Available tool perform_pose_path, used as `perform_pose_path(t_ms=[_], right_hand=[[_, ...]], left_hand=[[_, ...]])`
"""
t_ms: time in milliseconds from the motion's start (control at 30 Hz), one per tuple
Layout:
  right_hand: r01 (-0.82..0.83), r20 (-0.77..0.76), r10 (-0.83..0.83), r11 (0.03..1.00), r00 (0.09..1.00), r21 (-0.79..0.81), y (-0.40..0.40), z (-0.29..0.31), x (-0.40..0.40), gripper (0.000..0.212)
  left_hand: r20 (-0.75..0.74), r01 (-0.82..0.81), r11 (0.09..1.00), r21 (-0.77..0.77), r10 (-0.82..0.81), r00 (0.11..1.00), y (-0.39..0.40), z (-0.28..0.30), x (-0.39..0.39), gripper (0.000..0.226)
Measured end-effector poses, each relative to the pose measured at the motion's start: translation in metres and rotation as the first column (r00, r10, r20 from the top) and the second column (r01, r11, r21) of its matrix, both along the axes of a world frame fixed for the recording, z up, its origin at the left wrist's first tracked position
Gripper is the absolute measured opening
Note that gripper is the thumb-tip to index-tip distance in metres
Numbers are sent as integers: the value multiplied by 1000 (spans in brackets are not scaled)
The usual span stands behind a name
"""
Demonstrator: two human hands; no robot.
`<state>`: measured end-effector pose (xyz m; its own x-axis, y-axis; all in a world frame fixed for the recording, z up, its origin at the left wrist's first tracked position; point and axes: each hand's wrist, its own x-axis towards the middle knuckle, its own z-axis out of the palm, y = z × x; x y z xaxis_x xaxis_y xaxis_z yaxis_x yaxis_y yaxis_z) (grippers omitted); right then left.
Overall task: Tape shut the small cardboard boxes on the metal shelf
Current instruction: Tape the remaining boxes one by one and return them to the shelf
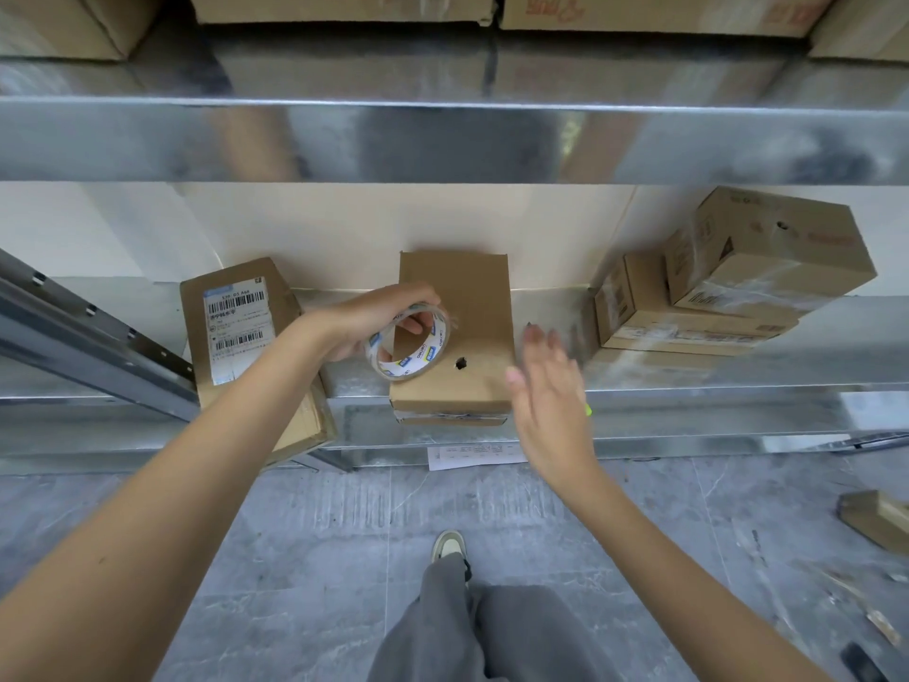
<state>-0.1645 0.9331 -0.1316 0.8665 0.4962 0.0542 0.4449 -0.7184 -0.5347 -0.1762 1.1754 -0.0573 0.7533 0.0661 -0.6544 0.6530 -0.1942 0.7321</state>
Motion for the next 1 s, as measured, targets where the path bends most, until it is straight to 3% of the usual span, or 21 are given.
perform_pose_path(t_ms=[67,167,300,433,500,533,600,667,767,900,1000], right_hand=[[-110,-12,110,984,994,-136,13,7,-17,81],[-97,21,108,952,994,-292,25,5,-30,95],[-86,67,115,935,991,-344,30,3,-31,95],[-216,70,255,913,964,-347,23,9,-28,84],[-276,26,288,939,957,-206,22,13,-26,70],[-249,-36,247,968,968,-44,24,18,-24,60],[-41,-194,106,949,975,312,31,34,-15,40],[176,-337,1,851,942,494,39,54,-3,30],[214,-293,-79,860,953,463,46,79,15,25],[180,-389,79,791,918,585,45,102,19,16],[141,-366,124,774,922,617,39,109,15,7]], left_hand=[[10,-1,1000,10,1,1000,0,-1,0,46],[15,22,998,55,-22,1000,-4,0,1,46],[-2,74,989,127,-75,997,-10,4,4,54],[7,60,992,115,-61,998,-11,7,2,39],[50,23,994,106,-28,998,-14,9,-4,43],[97,11,993,118,-22,995,-16,11,-8,44],[228,-15,987,159,-22,974,-23,13,-17,41],[336,-106,979,175,42,941,-31,14,-26,37],[457,-258,955,148,165,874,-47,17,-37,24],[565,-319,945,-79,306,766,-77,23,-50,15],[601,-333,926,-178,370,708,-96,27,-59,13]])
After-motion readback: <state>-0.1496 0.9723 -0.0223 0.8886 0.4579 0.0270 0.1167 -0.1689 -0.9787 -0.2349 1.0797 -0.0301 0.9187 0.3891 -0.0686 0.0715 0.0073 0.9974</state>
